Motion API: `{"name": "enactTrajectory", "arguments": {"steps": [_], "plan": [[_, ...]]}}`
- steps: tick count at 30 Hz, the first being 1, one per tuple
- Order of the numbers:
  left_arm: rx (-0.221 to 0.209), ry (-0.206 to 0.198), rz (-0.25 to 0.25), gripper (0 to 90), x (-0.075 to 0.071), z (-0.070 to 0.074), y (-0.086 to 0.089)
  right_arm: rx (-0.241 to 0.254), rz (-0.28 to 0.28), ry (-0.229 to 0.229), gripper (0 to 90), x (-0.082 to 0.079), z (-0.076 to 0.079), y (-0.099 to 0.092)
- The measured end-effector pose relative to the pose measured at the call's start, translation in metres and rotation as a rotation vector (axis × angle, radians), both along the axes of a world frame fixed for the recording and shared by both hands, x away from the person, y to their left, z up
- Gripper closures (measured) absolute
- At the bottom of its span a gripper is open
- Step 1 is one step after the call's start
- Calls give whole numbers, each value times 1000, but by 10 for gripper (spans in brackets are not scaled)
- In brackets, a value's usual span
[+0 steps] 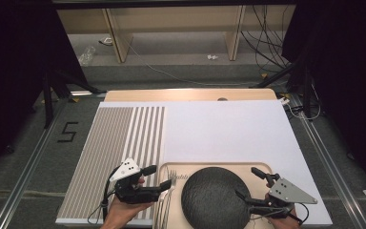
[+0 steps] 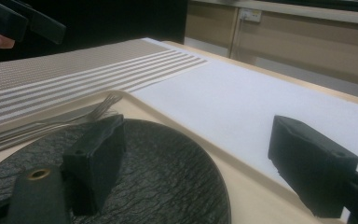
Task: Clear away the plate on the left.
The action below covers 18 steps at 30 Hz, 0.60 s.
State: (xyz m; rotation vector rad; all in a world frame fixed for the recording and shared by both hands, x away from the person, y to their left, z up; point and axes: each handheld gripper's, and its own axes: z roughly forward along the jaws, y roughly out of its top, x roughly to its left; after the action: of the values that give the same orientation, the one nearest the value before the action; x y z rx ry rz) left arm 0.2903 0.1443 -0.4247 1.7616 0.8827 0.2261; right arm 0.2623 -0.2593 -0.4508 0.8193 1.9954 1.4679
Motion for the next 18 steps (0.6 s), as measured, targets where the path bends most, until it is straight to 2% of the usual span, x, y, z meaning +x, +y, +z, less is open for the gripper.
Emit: {"name": "enactTrajectory", "arguments": {"steps": [4,10,18], "plan": [[-15,-45,3,215,-2,0,3,1,-1,-1,199,0,0,0],[-9,-105,10,204,-5,-2,7,2,-2,1,199,0,0,0],[-23,-146,15,183,-9,-5,14,1,-2,-1,199,0,0,0]]}}
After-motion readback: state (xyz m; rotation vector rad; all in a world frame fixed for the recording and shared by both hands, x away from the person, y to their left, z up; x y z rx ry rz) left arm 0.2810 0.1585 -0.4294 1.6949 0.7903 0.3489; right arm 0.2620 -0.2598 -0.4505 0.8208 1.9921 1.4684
